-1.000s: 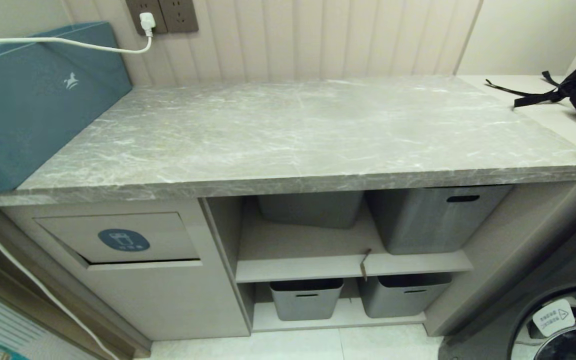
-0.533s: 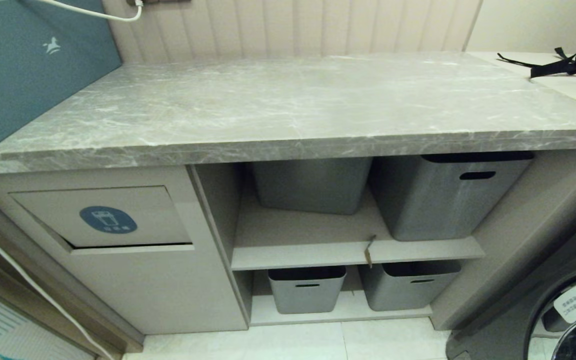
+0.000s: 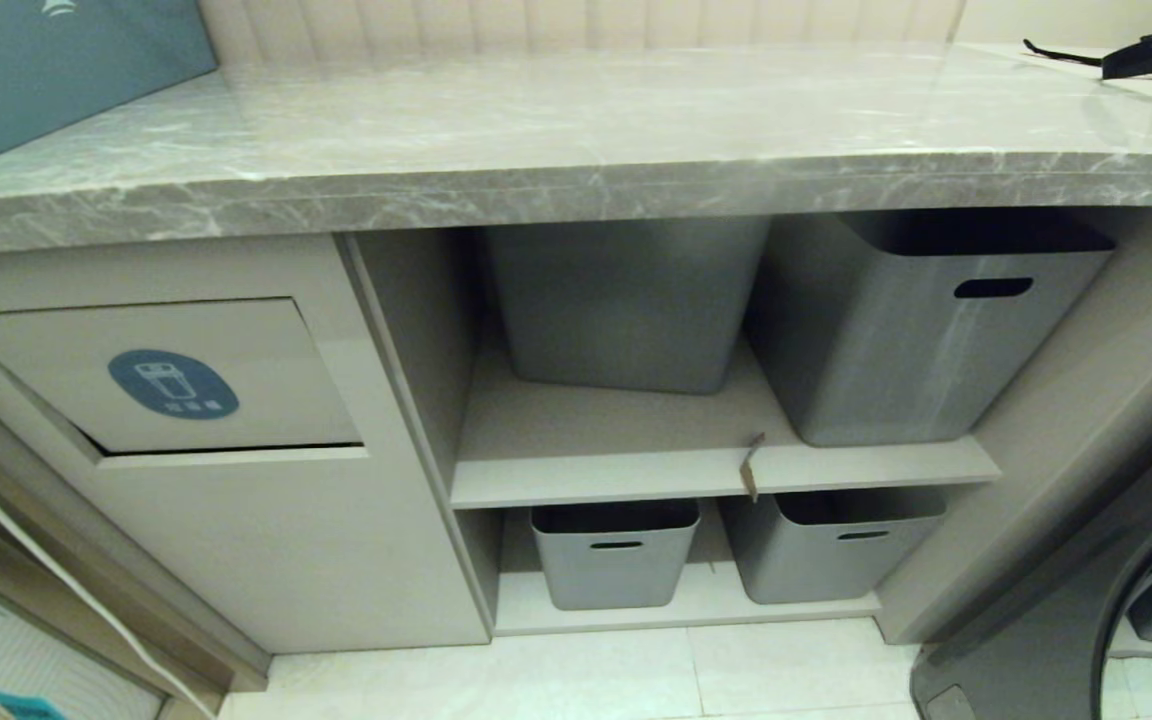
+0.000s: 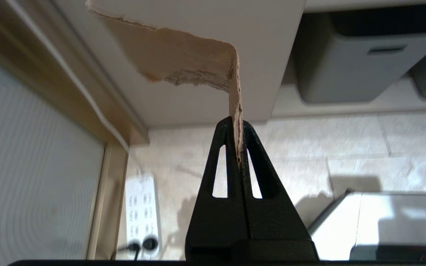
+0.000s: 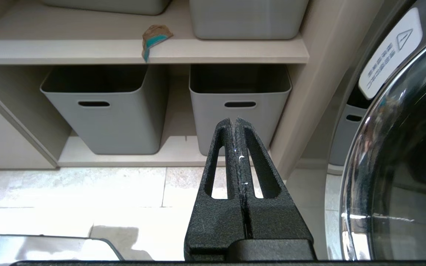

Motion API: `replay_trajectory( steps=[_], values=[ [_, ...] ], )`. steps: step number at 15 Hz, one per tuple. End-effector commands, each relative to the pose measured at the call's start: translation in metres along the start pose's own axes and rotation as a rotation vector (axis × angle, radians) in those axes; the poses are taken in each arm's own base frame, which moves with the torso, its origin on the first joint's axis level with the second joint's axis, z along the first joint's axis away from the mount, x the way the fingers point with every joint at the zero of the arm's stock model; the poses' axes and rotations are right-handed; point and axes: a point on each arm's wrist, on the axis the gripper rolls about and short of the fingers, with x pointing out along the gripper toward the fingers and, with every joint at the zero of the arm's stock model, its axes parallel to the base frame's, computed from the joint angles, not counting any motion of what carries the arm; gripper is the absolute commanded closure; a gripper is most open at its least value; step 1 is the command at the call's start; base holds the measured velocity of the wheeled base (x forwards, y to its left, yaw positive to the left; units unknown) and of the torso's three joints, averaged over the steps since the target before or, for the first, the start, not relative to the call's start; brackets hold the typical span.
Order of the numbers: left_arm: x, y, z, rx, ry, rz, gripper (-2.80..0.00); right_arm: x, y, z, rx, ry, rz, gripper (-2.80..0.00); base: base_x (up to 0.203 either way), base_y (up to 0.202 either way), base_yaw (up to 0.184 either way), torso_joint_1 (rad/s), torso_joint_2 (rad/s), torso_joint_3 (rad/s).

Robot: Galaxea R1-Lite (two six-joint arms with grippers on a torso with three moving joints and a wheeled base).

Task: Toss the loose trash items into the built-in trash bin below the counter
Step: Put the garbage in the trash can

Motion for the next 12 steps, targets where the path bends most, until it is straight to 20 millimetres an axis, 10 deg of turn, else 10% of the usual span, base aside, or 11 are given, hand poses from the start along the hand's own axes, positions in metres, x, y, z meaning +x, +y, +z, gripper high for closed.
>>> replay_trajectory(
  steps=[1,7,12],
  values=[
    [0.001,0.002,0.021,0.002,-0.013,-0.01,0.0,0.0,0.0,0.0,0.0,-0.001,0.001,0.0,0.0,0.0,0.0,-0.056,0.22,0.159],
    [0.1,0.009,0.113,-0.07,0.017,-0.049,0.0,0.0,0.0,0.0,0.0,-0.001,0.001,0.0,0.0,0.0,0.0,-0.008,0.04,0.031],
    [0.184,0.002,0.105,-0.092,-0.055,-0.082,0.0,0.0,0.0,0.0,0.0,-0.001,0.001,0.0,0.0,0.0,0.0,0.0,0.0,0.0]
  ],
)
